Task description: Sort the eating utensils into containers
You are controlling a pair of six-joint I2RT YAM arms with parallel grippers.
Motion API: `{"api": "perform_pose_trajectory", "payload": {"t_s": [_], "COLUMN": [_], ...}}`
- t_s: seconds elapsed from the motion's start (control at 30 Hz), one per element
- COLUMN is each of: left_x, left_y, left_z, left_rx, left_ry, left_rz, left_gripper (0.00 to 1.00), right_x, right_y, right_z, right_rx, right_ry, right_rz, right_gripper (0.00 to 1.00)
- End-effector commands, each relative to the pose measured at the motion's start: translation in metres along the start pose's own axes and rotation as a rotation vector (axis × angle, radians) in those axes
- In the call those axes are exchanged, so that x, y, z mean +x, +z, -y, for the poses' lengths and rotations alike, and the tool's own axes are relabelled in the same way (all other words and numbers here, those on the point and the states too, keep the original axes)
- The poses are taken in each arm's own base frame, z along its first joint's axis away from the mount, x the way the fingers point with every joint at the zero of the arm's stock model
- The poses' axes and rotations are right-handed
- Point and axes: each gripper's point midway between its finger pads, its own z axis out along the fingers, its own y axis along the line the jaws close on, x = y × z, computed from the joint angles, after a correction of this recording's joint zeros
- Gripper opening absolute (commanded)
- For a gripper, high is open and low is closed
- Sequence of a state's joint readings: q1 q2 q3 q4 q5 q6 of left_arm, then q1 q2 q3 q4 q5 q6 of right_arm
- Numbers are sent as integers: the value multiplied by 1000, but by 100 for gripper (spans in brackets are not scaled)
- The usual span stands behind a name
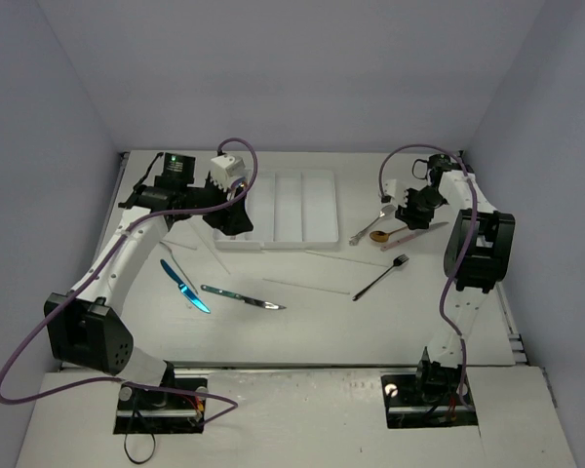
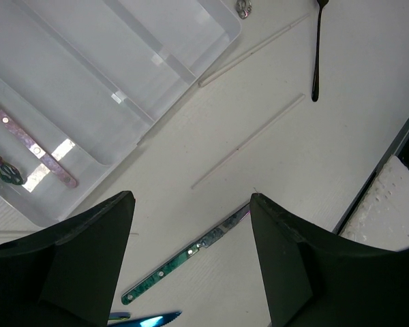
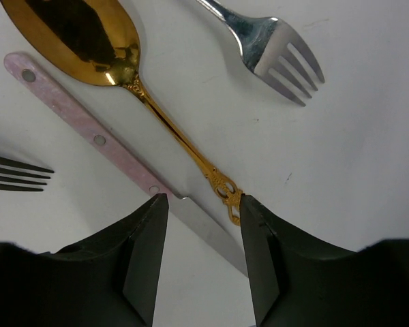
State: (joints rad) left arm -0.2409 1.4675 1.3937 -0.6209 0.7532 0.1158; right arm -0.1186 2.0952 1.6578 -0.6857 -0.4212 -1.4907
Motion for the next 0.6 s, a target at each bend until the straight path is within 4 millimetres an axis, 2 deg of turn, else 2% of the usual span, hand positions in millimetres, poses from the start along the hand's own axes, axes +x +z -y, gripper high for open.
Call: {"api": "perform_pose_trajectory", "payload": {"t_s": [0.0, 0.4, 0.57], "left_x": [-26, -29, -27], "left_y": [-12, -7, -6], "left_z": [11, 4, 1], "left_rx": [19, 6, -7], "left_ry": [66, 49, 48], "left_rz": [93, 84, 81], "left_gripper": [67, 67, 66], "right_x": [-21, -35, -34], "right_y": [-9, 25, 40], "right_z": [10, -3, -14], "right_rx": [2, -86, -133], "right_ry": [-60, -104, -112], "right_rz": [59, 65, 54], "right_gripper": [43, 41, 41]}}
